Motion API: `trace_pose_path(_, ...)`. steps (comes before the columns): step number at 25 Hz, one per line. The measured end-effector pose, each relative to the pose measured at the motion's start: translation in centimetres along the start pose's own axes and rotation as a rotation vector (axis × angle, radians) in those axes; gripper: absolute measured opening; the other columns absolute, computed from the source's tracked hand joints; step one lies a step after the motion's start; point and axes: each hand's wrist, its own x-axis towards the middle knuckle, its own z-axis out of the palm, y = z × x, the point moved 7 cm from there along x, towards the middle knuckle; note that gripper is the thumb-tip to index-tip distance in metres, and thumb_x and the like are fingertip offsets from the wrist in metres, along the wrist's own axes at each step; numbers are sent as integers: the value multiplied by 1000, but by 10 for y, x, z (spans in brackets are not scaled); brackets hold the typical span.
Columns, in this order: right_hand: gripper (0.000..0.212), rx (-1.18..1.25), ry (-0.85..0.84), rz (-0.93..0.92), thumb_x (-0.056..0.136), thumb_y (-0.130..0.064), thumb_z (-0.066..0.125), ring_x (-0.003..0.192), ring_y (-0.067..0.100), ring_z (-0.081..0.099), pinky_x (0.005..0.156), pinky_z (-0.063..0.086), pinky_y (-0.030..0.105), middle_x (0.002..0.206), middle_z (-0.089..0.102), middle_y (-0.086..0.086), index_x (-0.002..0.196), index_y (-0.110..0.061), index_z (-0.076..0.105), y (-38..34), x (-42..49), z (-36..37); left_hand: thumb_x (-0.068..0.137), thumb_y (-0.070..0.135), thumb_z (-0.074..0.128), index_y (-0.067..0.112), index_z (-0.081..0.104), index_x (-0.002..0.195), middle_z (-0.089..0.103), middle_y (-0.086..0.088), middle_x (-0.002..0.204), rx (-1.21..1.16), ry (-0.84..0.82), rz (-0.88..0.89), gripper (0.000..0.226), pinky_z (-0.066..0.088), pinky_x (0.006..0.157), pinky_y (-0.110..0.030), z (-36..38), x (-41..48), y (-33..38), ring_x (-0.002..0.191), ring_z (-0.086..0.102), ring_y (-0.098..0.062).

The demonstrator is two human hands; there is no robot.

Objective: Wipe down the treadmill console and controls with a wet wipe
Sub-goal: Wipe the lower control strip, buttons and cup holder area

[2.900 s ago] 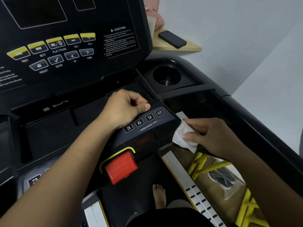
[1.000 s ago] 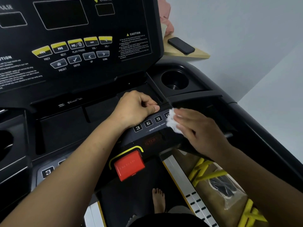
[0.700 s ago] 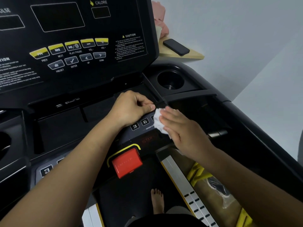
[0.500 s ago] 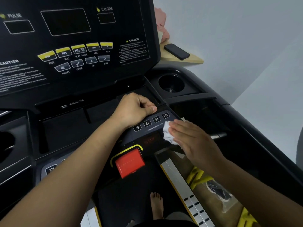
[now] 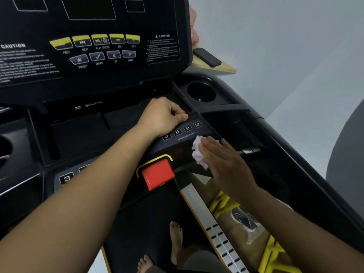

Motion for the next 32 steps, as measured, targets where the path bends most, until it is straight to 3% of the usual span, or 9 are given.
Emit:
trace_pose_path(5,56,-5,-103,-41,95,-44,47,141,22,38,116,30,50,150,44,7,140,-11,49,32,19,2,85,35,71,25,79,90,76,6,95,45,28,9,14,51,93,-32,-2,-4,5,95,67,-11)
trace_pose_path(10,54,-38,25,-177,89,-39,53,135,24,47,116,31,44,143,53,9,133,-9,57,-10,23,10,84,33,72,24,79,88,77,6,90,61,50,4,13,50,94,-28,-3,-4,5,91,68,-9)
trace_pose_path(15,49,-122,96,-296,93,-37,53,133,21,51,113,33,52,141,55,7,133,-10,58,-4,18,10,83,34,73,25,79,87,76,7,89,111,88,8,12,53,88,-29,-2,-6,9,86,68,-7)
trace_pose_path(18,47,-107,93,-250,94,-39,49,127,21,56,112,35,52,136,60,7,128,-9,63,29,16,3,83,28,73,23,80,85,76,8,85,90,119,-12,9,52,87,-23,-6,-9,8,83,68,-3)
trace_pose_path(21,47,54,91,-161,97,-38,43,130,18,54,115,30,50,136,60,6,126,-8,64,42,26,1,84,22,73,19,80,84,76,8,82,47,187,-38,7,45,78,-3,-13,-13,10,82,67,1)
trace_pose_path(24,48,98,9,-31,101,-32,35,137,20,46,119,21,48,143,54,8,133,-5,57,45,64,3,84,21,72,17,80,83,75,9,79,49,228,-49,8,43,76,-2,-16,-14,10,80,68,-1)
trace_pose_path(26,49,100,-121,2,104,-31,32,146,18,29,122,9,45,155,38,7,146,-7,43,36,87,10,84,18,71,16,79,82,75,7,79,71,228,-31,9,44,76,-4,-15,-13,13,79,68,-2)
trace_pose_path(28,53,86,-184,-68,105,-35,24,151,16,15,123,3,43,161,25,4,151,-11,31,11,91,15,84,16,69,15,79,81,76,5,78,85,244,-26,10,46,74,-5,-15,-13,13,78,68,-3)
trace_pose_path(32,53,67,-162,-304,99,-30,28,147,19,28,121,18,50,156,35,6,146,-10,42,-15,32,18,85,19,68,14,79,80,76,4,79,96,304,-64,12,45,76,-7,-20,-13,9,78,68,-6)
